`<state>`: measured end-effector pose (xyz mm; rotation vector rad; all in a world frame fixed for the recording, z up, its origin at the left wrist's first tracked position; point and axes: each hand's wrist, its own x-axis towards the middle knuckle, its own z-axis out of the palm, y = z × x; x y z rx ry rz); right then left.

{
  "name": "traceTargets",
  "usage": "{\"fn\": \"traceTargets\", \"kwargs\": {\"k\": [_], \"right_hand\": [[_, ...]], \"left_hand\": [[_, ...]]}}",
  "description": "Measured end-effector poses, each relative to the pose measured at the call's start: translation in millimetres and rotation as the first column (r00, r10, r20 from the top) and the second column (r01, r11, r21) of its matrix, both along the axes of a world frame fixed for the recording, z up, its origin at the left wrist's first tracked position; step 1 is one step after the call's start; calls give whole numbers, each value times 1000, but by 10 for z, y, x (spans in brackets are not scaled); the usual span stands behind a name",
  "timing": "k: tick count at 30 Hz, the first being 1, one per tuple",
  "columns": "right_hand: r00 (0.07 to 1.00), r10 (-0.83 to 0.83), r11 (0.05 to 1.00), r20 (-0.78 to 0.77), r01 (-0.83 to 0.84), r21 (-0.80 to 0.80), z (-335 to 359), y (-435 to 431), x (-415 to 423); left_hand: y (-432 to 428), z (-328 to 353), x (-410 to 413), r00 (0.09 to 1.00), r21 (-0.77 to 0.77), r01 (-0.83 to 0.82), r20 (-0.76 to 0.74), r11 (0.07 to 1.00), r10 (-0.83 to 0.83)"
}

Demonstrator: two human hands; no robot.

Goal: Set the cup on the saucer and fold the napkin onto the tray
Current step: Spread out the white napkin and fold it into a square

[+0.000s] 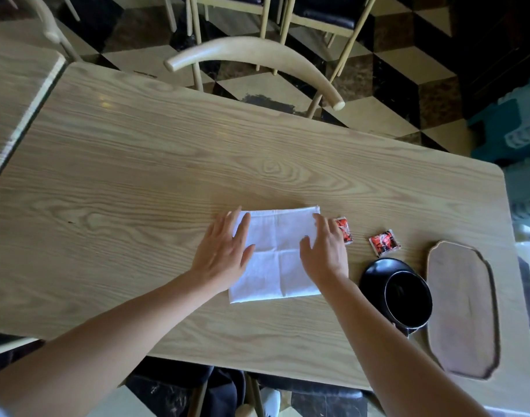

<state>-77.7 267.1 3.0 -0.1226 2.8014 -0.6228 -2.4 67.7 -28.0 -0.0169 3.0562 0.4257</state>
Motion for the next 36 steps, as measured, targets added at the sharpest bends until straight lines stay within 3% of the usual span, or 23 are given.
{"fn": "traceTargets", "kwargs": {"k": [4,6,10,16,21,25,29,32,36], "right_hand": [[932,357,928,-58,-347,135,-296,-198,-47],[888,458,866,-47,-434,247,-438,-229,-86],[886,460,845,-61,-416,338,-663,-71,-97],[887,451,857,-101,-398,328,-681,-51,-95],[883,467,841,-39,-430,327,-403,-110,-458],[833,505,765,227,-553,330,-140,-184,-880],[816,490,761,306,-572,305,-63,-181,-945],[835,489,809,253,-542,226,58,-87,-873],[848,514,836,127,-529,145,257,186,-611]], "left_hand": [[183,-166,-163,993,-35,59,101,998,-56],[169,-288,-175,989,-37,80,126,996,-75],[89,-412,-110,987,-90,138,100,986,-129],[56,-411,-125,985,-122,159,91,980,-149],[-156,-202,-418,998,-78,8,56,997,-4],[-301,15,-688,953,21,-109,287,994,99],[-259,126,-747,912,78,-122,402,989,81],[-204,243,-699,936,230,-161,345,960,74],[-130,420,-444,984,261,-39,176,965,-8]]}}
